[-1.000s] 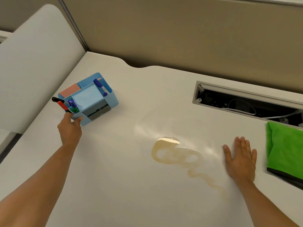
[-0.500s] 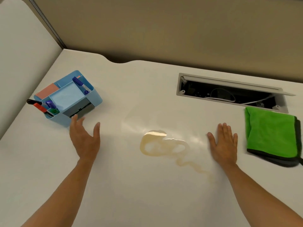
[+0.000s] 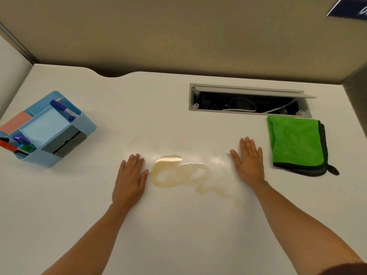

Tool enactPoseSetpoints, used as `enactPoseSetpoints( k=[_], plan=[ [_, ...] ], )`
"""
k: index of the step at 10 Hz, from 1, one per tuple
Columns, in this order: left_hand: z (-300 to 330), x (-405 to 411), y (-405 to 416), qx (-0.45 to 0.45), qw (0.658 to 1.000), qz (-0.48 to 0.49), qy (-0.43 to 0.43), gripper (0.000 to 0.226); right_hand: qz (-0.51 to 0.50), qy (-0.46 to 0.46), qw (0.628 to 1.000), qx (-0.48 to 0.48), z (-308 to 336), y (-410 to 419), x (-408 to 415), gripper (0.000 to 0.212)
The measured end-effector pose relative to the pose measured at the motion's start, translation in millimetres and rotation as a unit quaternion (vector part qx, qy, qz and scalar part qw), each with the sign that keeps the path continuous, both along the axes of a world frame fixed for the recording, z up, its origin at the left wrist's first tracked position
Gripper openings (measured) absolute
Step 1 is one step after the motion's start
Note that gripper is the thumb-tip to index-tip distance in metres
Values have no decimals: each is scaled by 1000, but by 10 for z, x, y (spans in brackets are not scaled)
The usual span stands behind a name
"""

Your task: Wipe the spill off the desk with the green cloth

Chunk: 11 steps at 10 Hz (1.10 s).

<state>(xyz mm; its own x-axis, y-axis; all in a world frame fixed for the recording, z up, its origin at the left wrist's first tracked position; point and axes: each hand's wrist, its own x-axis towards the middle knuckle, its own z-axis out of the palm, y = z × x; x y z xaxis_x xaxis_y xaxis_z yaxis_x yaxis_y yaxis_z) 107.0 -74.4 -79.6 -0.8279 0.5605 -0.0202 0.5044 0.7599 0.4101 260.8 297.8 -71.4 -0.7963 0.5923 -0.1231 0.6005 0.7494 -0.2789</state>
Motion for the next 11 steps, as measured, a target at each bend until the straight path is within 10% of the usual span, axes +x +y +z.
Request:
enactPoseSetpoints(
  k=[4,6,9,11],
  plan=[
    [-16,-28,12,-3,1000,1,-5,55,-119,112,976,146,263,441,457,58],
    [-5,-12,28,-7,1000,3,-7,55,-195,73,975,71,299,730,639,76],
    [-25,-26,16,-13,1000,3,-1,55,-132,-21,982,129,402,743,539,14],
    [-14,-13,19,-7,1000,6,-2,55,-47,-3,992,117,442,543,736,18]
  ],
)
